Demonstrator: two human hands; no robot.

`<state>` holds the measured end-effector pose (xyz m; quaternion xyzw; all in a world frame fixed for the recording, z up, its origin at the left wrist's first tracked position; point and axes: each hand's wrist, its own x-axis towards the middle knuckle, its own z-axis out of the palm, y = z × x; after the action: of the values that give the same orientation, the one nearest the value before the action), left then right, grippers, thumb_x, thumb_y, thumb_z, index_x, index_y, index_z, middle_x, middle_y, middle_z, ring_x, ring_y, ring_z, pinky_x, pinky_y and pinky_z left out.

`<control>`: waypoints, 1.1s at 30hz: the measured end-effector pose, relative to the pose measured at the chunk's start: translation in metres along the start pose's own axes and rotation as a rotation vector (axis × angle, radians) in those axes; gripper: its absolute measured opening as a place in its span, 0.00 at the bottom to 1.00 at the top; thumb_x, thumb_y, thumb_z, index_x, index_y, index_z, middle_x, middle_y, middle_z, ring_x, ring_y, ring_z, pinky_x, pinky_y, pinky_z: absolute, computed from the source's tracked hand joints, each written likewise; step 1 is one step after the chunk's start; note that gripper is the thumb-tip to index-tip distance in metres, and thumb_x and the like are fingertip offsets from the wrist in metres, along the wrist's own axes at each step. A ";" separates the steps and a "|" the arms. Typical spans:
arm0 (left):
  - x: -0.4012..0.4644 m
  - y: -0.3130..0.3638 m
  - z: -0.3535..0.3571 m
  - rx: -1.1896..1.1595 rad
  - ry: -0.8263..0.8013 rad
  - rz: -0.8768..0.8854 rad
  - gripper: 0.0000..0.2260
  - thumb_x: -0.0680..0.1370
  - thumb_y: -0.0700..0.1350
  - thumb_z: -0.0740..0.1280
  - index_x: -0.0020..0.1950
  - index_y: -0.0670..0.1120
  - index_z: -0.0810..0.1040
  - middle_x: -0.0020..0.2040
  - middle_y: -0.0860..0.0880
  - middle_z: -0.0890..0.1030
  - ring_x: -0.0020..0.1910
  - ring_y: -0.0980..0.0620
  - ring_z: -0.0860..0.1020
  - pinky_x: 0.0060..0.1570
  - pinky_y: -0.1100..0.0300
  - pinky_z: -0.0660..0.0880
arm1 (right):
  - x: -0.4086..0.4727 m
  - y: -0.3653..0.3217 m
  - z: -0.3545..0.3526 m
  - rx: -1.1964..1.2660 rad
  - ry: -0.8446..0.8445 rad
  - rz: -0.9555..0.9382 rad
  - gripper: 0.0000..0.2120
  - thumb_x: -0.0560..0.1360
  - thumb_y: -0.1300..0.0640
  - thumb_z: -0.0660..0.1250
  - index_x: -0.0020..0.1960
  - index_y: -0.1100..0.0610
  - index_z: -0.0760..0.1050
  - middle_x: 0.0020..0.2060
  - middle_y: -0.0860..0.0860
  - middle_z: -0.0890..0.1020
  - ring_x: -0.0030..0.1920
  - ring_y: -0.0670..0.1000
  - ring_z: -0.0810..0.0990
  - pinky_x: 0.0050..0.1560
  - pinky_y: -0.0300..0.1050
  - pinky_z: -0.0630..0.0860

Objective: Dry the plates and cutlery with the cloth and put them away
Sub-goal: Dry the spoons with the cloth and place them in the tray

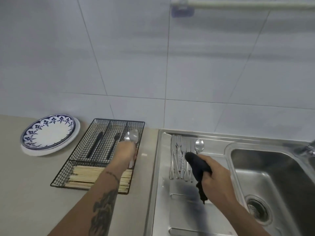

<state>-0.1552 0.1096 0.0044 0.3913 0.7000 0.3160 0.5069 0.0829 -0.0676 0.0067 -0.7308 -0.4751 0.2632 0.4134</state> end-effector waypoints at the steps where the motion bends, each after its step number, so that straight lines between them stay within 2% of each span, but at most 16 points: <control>1: 0.009 0.002 -0.003 0.119 0.020 0.040 0.10 0.79 0.40 0.61 0.43 0.38 0.79 0.36 0.42 0.80 0.33 0.47 0.76 0.36 0.55 0.76 | 0.003 0.001 0.002 0.000 0.003 0.006 0.31 0.71 0.74 0.57 0.58 0.41 0.78 0.36 0.50 0.82 0.30 0.50 0.81 0.28 0.48 0.79; 2: 0.018 0.003 -0.006 0.214 0.029 0.084 0.09 0.79 0.38 0.61 0.45 0.38 0.80 0.39 0.41 0.80 0.36 0.46 0.77 0.37 0.55 0.76 | 0.006 0.003 0.003 0.010 0.000 0.019 0.31 0.71 0.74 0.57 0.58 0.41 0.78 0.36 0.50 0.82 0.30 0.51 0.81 0.27 0.48 0.79; 4: 0.029 -0.001 -0.008 0.365 0.056 0.156 0.08 0.79 0.37 0.62 0.45 0.41 0.80 0.40 0.43 0.81 0.36 0.47 0.76 0.35 0.58 0.72 | 0.009 0.008 0.003 0.034 -0.001 0.049 0.32 0.72 0.74 0.57 0.58 0.41 0.78 0.37 0.51 0.82 0.29 0.53 0.82 0.27 0.49 0.79; 8: 0.036 -0.008 -0.004 0.567 0.050 0.239 0.06 0.77 0.37 0.63 0.46 0.42 0.80 0.40 0.44 0.82 0.35 0.49 0.78 0.29 0.61 0.70 | 0.011 0.018 -0.007 -0.021 0.035 0.059 0.33 0.70 0.74 0.57 0.58 0.39 0.78 0.37 0.45 0.83 0.36 0.53 0.83 0.37 0.50 0.81; 10: 0.032 -0.011 -0.001 0.642 0.066 0.282 0.07 0.74 0.37 0.63 0.47 0.44 0.80 0.40 0.45 0.81 0.35 0.50 0.77 0.29 0.62 0.68 | 0.012 0.020 -0.012 -0.051 0.058 0.072 0.33 0.70 0.74 0.58 0.59 0.41 0.78 0.39 0.45 0.83 0.38 0.53 0.83 0.39 0.50 0.82; 12: 0.026 -0.015 0.002 0.685 0.107 0.345 0.07 0.73 0.37 0.64 0.47 0.46 0.80 0.40 0.46 0.80 0.34 0.53 0.75 0.28 0.63 0.66 | 0.012 0.022 -0.015 -0.078 0.078 0.070 0.32 0.69 0.74 0.58 0.62 0.45 0.78 0.44 0.48 0.83 0.44 0.52 0.82 0.47 0.50 0.81; 14: 0.017 -0.018 0.007 0.680 0.144 0.411 0.09 0.73 0.37 0.64 0.49 0.45 0.81 0.42 0.45 0.81 0.36 0.53 0.75 0.32 0.62 0.70 | 0.011 0.023 -0.017 -0.100 0.091 0.061 0.30 0.70 0.74 0.60 0.63 0.49 0.78 0.48 0.50 0.83 0.49 0.51 0.80 0.53 0.48 0.78; 16: 0.007 -0.017 0.017 0.670 0.182 0.494 0.14 0.74 0.36 0.63 0.57 0.44 0.82 0.54 0.42 0.82 0.45 0.47 0.79 0.45 0.55 0.77 | 0.009 0.024 -0.020 -0.100 0.100 0.053 0.29 0.69 0.75 0.60 0.63 0.50 0.78 0.49 0.49 0.83 0.51 0.50 0.79 0.56 0.46 0.77; 18: -0.007 -0.013 0.034 0.651 0.160 0.570 0.16 0.76 0.37 0.62 0.61 0.45 0.81 0.64 0.43 0.78 0.55 0.44 0.79 0.55 0.50 0.78 | 0.008 0.024 -0.022 -0.095 0.109 0.045 0.29 0.69 0.75 0.60 0.63 0.51 0.78 0.49 0.49 0.83 0.51 0.50 0.79 0.56 0.47 0.76; 19: -0.014 -0.012 0.046 0.632 0.108 0.591 0.15 0.77 0.37 0.63 0.61 0.46 0.81 0.63 0.44 0.79 0.55 0.45 0.80 0.56 0.50 0.79 | 0.007 0.025 -0.023 -0.088 0.113 0.045 0.29 0.69 0.75 0.59 0.63 0.51 0.78 0.49 0.50 0.83 0.51 0.51 0.79 0.56 0.48 0.77; 23: -0.044 -0.020 0.105 0.602 -0.145 0.567 0.11 0.80 0.40 0.64 0.59 0.51 0.80 0.53 0.52 0.82 0.41 0.52 0.83 0.45 0.53 0.84 | 0.006 0.031 -0.029 -0.023 0.130 0.069 0.29 0.69 0.74 0.58 0.62 0.51 0.78 0.47 0.51 0.82 0.47 0.55 0.81 0.52 0.55 0.79; 24: -0.049 -0.024 0.121 0.611 -0.194 0.569 0.10 0.80 0.41 0.64 0.58 0.51 0.80 0.52 0.52 0.82 0.40 0.52 0.83 0.44 0.53 0.84 | 0.006 0.033 -0.030 -0.010 0.130 0.071 0.29 0.69 0.74 0.58 0.62 0.51 0.78 0.46 0.51 0.82 0.46 0.56 0.81 0.51 0.56 0.79; 26: -0.058 -0.032 0.151 0.657 -0.261 0.578 0.08 0.80 0.45 0.66 0.57 0.51 0.81 0.53 0.51 0.82 0.44 0.52 0.81 0.50 0.54 0.82 | 0.003 0.038 -0.032 0.000 0.133 0.076 0.29 0.69 0.74 0.58 0.61 0.50 0.78 0.46 0.50 0.82 0.45 0.55 0.81 0.50 0.56 0.80; 30: -0.061 -0.047 0.201 0.858 -0.265 0.590 0.09 0.80 0.51 0.66 0.56 0.47 0.79 0.57 0.48 0.78 0.51 0.48 0.77 0.55 0.51 0.77 | 0.000 0.051 -0.039 0.006 0.144 0.117 0.29 0.69 0.73 0.58 0.60 0.48 0.78 0.46 0.49 0.83 0.45 0.52 0.81 0.49 0.53 0.81; 33: -0.057 -0.052 0.222 0.946 -0.219 0.579 0.14 0.79 0.51 0.67 0.62 0.46 0.75 0.61 0.46 0.75 0.58 0.45 0.76 0.57 0.51 0.74 | -0.003 0.063 -0.047 0.022 0.155 0.145 0.29 0.69 0.73 0.58 0.59 0.45 0.78 0.44 0.45 0.83 0.44 0.49 0.82 0.47 0.50 0.81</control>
<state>0.0552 0.0446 -0.0770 0.7825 0.5729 0.0517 0.2385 0.1490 -0.0998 -0.0226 -0.7769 -0.3847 0.2403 0.4366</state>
